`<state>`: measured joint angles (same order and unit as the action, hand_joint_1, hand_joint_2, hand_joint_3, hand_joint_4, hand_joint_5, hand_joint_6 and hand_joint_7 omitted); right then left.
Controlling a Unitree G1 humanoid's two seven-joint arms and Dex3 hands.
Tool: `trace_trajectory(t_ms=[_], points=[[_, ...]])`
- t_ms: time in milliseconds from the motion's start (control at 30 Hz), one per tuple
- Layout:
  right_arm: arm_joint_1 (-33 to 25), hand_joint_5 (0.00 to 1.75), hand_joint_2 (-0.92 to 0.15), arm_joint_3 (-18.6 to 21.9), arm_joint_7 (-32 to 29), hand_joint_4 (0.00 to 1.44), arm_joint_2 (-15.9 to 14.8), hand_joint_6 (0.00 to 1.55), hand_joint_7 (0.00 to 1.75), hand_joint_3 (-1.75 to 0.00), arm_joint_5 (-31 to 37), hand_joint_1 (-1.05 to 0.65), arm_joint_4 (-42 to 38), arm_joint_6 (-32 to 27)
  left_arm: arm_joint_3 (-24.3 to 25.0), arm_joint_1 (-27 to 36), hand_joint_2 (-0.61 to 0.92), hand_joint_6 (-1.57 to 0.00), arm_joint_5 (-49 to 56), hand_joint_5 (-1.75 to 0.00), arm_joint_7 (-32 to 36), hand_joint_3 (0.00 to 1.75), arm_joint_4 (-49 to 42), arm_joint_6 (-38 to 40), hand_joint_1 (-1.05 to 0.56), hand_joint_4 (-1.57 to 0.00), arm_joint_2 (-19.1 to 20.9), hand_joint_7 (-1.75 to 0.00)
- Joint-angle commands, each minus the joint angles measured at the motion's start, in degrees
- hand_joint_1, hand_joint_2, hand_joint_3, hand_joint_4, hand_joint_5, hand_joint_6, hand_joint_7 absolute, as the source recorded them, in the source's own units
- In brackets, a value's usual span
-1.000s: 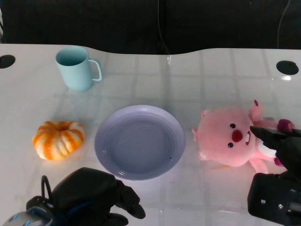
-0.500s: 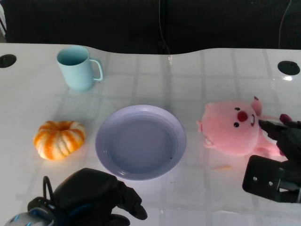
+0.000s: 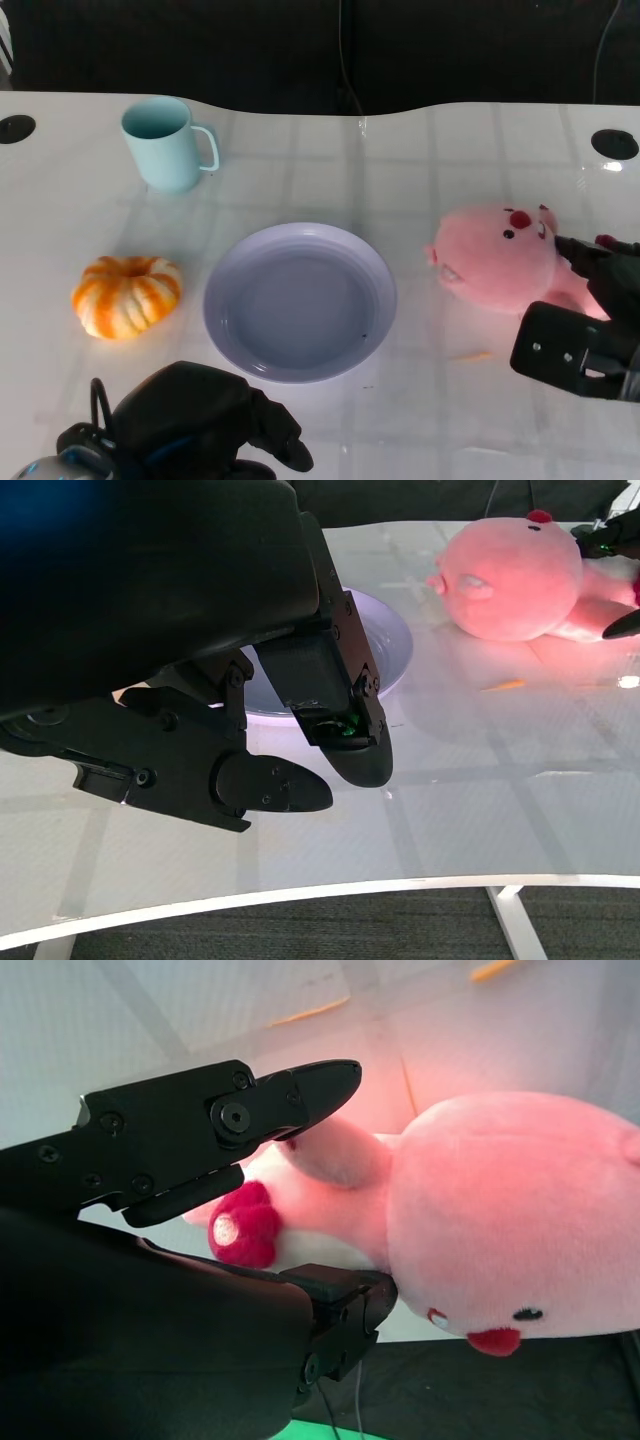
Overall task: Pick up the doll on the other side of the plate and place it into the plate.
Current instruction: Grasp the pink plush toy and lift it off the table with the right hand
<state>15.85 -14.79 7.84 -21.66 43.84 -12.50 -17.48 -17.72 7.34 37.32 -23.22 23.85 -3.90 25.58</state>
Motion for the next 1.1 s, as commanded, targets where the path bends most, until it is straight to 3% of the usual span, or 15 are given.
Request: trace_trajectory(t_ms=[33, 300, 567, 667, 700, 767, 833, 867, 900, 933, 1033, 1100], points=[[2.08, 0.34, -0.92, -0.65, 0.02, 0.06, 0.22, 0.26, 0.03, -0.03, -1.29, -0.62, -4.66, -0.32, 0.52, -0.15, 0.92, -1.09, -0.19, -1.21, -0.35, 0.23, 0.36, -0.06, -0.24, -0.79, 0.86, 0.00], [9.12, 0.13, -0.92, -3.81, 0.33, 0.48, 0.93, 0.56, 0.04, -0.05, -2.64, -0.54, -15.28, 2.38, 0.42, -0.28, 0.92, -1.09, 0.17, -1.22, 0.45, 0.23, -0.63, -1.26, -0.25, -0.79, 0.97, -0.01], [14.08, 0.11, -0.92, -4.58, -3.15, 0.82, 1.32, 0.86, 0.07, -0.10, -4.46, -0.37, -25.49, 7.09, 0.31, 0.20, 0.92, -1.11, 0.70, -1.22, 0.29, 0.25, 0.69, -0.59, -0.26, -0.81, 0.57, -0.01], [14.31, 0.20, -0.92, -3.16, -7.47, 1.06, 2.30, 1.03, 0.10, -0.08, -6.66, -0.24, -28.10, 9.47, 0.17, 0.94, 0.92, -1.10, 1.13, -1.21, -0.54, 0.27, 1.63, 0.28, -0.27, -0.78, 0.66, -0.01], [14.03, 0.28, -0.91, -2.83, -9.27, 1.10, 2.30, 1.08, 0.10, -0.06, -7.10, -0.22, -27.99, 10.53, 0.22, 1.39, 0.92, -1.10, 1.05, -1.21, -0.67, 0.28, 2.21, 0.41, -0.27, -0.78, 0.72, -0.01], [13.51, 0.87, -0.89, -2.60, -11.61, 0.97, 2.03, 1.22, 0.08, -0.02, -7.54, -0.20, -27.27, 12.02, 0.48, 2.22, 0.92, -1.10, 0.85, -1.22, -0.59, 0.27, 3.39, 0.35, -0.26, -0.78, 0.93, -0.01], [13.31, 1.26, -0.91, -2.57, -13.16, 0.89, 1.98, 1.31, 0.10, -0.10, -7.62, -0.20, -26.94, 12.31, 0.79, 2.72, 0.92, -1.11, 0.60, -1.22, -0.58, 0.25, 4.35, 0.52, -0.26, -0.78, 0.98, -0.01], [13.17, 1.48, -0.91, -2.43, -13.77, 0.84, 2.00, 1.24, 0.35, -0.19, -7.81, -0.20, -26.85, 12.51, 0.89, 2.87, 0.92, -1.11, 0.47, -1.23, -0.65, 0.24, 4.75, 0.71, -0.25, -0.79, 0.90, -0.01], [13.01, 1.52, -0.90, -2.27, -14.30, 0.82, 2.06, 1.11, 0.62, -0.25, -8.05, -0.21, -26.83, 12.67, 0.92, 2.95, 0.92, -1.11, 0.49, -1.24, -0.88, 0.23, 5.22, 1.08, -0.25, -0.79, 0.80, -0.01], [12.82, 1.48, -0.88, -2.13, -14.55, 0.81, 2.06, 1.00, 0.78, -0.28, -8.33, -0.23, -26.67, 12.69, 0.88, 3.04, 0.92, -1.11, 0.57, -1.25, -1.27, 0.23, 5.80, 1.62, -0.25, -0.79, 0.66, -0.01], [12.39, 1.40, -0.89, -1.65, -14.72, 0.80, 2.19, 0.93, 0.83, -0.28, -9.37, -0.24, -26.10, 12.12, 0.58, 3.05, 0.92, -1.11, 1.05, -1.25, -2.15, 0.25, 7.06, 2.98, -0.26, -0.78, 0.37, -0.01], [12.12, 1.59, -0.89, -0.59, -15.31, 0.76, 2.74, 0.89, 0.98, -0.27, -10.80, -0.22, -25.76, 11.63, 0.37, 2.97, 0.92, -1.11, 1.60, -1.26, -2.25, 0.24, 7.43, 3.27, -0.26, -0.78, 0.45, -0.01]])
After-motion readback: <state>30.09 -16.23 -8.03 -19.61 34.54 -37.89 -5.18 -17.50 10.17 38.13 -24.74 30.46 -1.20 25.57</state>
